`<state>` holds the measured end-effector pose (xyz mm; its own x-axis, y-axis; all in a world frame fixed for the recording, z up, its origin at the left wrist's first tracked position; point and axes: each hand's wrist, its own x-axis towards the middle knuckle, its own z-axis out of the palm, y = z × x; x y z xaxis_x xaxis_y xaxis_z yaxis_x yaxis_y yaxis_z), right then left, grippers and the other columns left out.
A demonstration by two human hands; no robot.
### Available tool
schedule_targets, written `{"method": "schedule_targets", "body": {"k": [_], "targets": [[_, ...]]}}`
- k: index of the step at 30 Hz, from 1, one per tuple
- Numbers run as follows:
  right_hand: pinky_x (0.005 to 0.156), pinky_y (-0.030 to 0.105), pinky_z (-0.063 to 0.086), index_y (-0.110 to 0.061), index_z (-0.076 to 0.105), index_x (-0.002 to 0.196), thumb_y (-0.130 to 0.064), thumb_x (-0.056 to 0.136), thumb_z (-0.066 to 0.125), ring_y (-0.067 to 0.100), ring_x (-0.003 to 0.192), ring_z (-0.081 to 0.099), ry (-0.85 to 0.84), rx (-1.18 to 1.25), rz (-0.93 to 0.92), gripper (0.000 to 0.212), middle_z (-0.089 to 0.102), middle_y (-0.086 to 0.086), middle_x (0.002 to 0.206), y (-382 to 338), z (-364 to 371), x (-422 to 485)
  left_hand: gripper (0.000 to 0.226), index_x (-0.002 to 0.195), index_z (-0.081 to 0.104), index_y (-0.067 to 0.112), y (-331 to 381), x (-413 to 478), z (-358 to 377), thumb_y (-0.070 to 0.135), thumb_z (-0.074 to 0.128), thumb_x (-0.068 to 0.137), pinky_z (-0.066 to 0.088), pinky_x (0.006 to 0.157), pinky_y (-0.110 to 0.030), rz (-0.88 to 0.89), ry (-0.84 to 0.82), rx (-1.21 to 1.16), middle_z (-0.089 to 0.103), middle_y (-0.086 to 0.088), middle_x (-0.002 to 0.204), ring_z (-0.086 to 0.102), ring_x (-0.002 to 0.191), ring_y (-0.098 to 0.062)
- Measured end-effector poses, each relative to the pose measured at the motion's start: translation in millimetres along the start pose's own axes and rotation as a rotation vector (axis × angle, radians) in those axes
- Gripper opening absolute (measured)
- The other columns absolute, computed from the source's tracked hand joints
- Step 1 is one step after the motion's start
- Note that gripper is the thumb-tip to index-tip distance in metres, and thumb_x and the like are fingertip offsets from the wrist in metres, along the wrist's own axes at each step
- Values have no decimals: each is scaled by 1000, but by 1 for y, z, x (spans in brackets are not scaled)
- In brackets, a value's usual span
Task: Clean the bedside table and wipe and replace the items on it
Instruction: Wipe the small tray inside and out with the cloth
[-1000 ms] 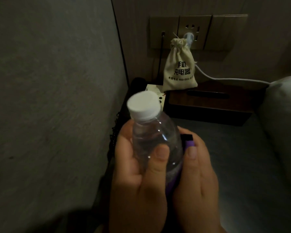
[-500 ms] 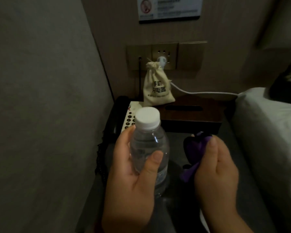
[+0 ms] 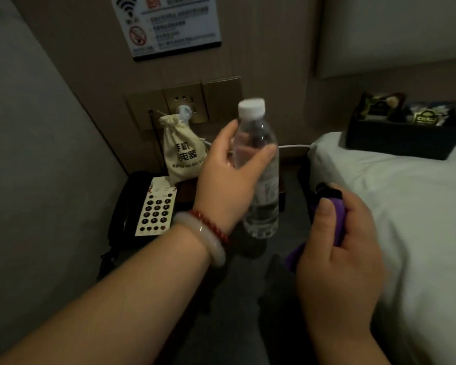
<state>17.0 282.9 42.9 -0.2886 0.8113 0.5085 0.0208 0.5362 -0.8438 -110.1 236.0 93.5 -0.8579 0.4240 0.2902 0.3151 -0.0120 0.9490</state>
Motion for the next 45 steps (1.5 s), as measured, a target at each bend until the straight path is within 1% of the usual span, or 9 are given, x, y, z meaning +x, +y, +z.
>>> {"method": "schedule_targets", "body": {"k": [8, 12, 18, 24, 30, 35, 39, 43, 45], "targets": [[86, -8, 24, -16, 58, 124, -41, 92, 40, -8, 101, 44, -7, -54, 1, 44, 61, -9, 108, 12, -1, 10, 40, 113, 51, 26, 3, 74, 73, 27, 73, 81, 45, 72, -13, 20, -115, 135, 58, 17, 102, 57, 93, 3], [82, -12, 21, -17, 59, 122, -44, 91, 38, -15, 98, 37, -1, -75, 28, 46, 51, -20, 99, 15, 2, 12, 41, 113, 48, 28, -6, 92, 89, 30, 73, 81, 44, 78, -18, 23, -99, 190, 57, 12, 109, 56, 99, -3], [70, -4, 36, -26, 57, 124, -50, 89, 35, -12, 101, 43, 10, -73, 67, 48, 53, -23, 101, 17, 1, 16, 54, 123, 45, 25, -23, 111, 106, 33, 74, 79, 45, 96, -32, -10, -85, 277, 51, 3, 127, 52, 113, -13], [81, -11, 23, -19, 62, 119, -45, 91, 38, -13, 95, 43, 9, -99, 42, 45, 65, -13, 100, 22, -1, 19, 51, 119, 45, 22, -47, 114, 109, 33, 74, 79, 39, 87, -25, -49, -97, 385, 50, 1, 129, 50, 111, -12], [78, -11, 27, -22, 59, 122, -45, 93, 40, -15, 91, 43, -5, -159, 27, 42, 51, -23, 97, 25, 0, 23, 64, 131, 37, 22, -51, 119, 101, 36, 73, 80, 39, 92, -28, -100, -94, 400, 43, 0, 137, 46, 122, -17], [68, 21, 54, -21, 59, 118, -50, 93, 32, 5, 77, 61, -46, -144, 58, 47, 66, -9, 93, 28, -5, 27, 69, 133, 34, 23, -49, 114, 94, 35, 75, 78, 40, 100, -35, -109, -137, 429, 40, 0, 140, 44, 126, -19], [70, 10, 44, -20, 60, 115, -45, 94, 38, 3, 79, 58, -41, -148, 54, 40, 65, -8, 93, 29, -8, 29, 69, 132, 33, 22, -46, 110, 95, 33, 75, 78, 40, 98, -34, -74, -194, 480, 40, -1, 140, 44, 126, -20], [71, 21, 52, -21, 59, 117, -49, 93, 34, 6, 83, 60, -44, -139, 66, 44, 65, -8, 96, 28, -8, 29, 71, 134, 32, 22, -42, 110, 98, 31, 75, 78, 41, 101, -38, -95, -197, 490, 39, -1, 141, 43, 128, -22], [69, 15, 49, -21, 59, 116, -49, 93, 35, 3, 81, 59, -43, -136, 65, 44, 64, -10, 93, 28, -8, 30, 73, 136, 31, 23, -42, 112, 97, 31, 75, 78, 40, 102, -39, -113, -203, 486, 38, 0, 142, 42, 129, -22]]}}
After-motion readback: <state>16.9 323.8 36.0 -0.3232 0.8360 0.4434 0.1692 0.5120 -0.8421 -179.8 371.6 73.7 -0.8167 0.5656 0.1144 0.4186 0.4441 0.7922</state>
